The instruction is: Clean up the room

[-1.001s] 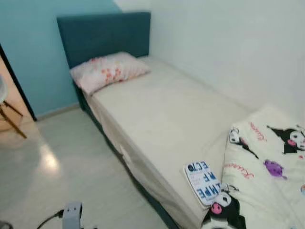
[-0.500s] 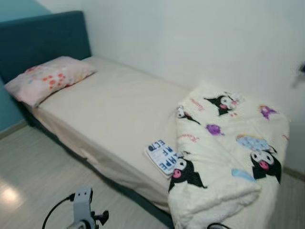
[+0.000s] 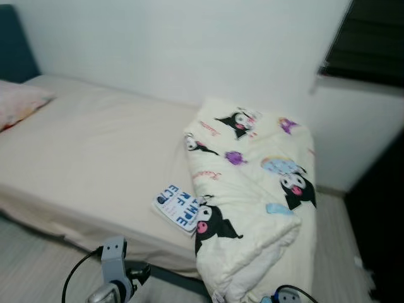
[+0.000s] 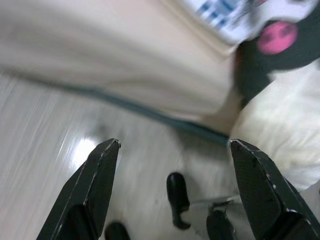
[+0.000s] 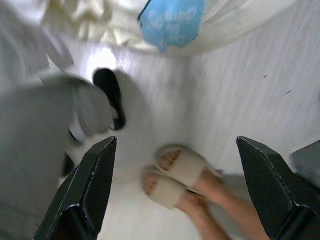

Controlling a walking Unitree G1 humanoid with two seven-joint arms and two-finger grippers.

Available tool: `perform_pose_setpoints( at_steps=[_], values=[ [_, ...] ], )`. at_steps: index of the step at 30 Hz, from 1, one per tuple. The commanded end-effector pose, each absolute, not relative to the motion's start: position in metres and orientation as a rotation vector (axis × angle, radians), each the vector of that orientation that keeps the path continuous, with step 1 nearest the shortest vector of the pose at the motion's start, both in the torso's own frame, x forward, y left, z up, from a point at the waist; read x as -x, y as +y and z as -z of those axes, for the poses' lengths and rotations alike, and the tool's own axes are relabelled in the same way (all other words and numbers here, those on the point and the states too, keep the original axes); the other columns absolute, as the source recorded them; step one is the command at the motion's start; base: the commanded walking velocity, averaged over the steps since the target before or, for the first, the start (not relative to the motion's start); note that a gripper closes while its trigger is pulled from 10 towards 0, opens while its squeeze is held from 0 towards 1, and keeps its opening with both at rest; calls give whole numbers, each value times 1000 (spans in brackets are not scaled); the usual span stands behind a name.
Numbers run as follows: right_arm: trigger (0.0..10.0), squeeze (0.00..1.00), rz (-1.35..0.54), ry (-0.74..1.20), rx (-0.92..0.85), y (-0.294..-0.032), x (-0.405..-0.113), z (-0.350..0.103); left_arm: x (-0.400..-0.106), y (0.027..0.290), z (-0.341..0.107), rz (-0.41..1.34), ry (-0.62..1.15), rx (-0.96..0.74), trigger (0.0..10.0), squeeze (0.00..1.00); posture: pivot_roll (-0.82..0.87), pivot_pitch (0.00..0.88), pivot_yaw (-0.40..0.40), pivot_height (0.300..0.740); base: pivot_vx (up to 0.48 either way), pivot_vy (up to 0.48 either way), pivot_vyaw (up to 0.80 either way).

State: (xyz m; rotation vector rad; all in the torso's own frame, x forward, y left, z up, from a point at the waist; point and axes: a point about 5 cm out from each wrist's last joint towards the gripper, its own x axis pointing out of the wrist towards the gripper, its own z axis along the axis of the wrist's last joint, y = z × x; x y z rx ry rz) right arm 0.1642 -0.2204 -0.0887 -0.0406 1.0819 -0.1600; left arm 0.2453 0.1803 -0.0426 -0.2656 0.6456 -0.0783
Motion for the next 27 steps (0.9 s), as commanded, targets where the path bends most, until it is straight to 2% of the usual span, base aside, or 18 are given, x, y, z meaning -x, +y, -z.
perform_pose_setpoints(
  at_steps=[1,2,3,5,6,10,15,16,27],
  values=[
    [10000,0,243,950,-17,-236,-192,71,-252,182,36,98,601,277,10000,0,-100,0,0,740,0,0,-719],
    [10000,0,243,950,-17,-236,-192,71,-252,182,36,98,601,277,10000,0,-100,0,0,740,0,0,-719],
    [10000,0,290,810,-101,-246,-223,50,-260,182,29,114,565,278,10000,0,-101,0,1,740,0,0,-719],
    [10000,0,304,711,-156,-251,-244,34,-266,182,24,122,540,280,10000,0,-103,0,1,740,0,0,-719],
    [10000,0,304,711,-156,-251,-244,34,-266,182,24,122,540,280,10000,0,-103,0,1,740,0,0,-719],
    [10000,0,242,542,-253,-245,-279,5,-278,179,13,140,486,292,10000,0,-107,0,-1,740,0,0,-719],
    [10000,0,188,477,-286,-237,-292,-7,-282,177,10,146,467,297,10000,0,-108,0,-3,740,0,0,-715],
    [10000,0,105,395,-328,-224,-308,-21,-287,173,4,149,436,314,10000,0,-111,0,-6,740,0,0,-719],
    [10000,0,-45,273,-365,-201,-332,-48,-303,171,-11,150,369,324,10000,0,-116,0,-3,740,0,0,-716]
  ],
)
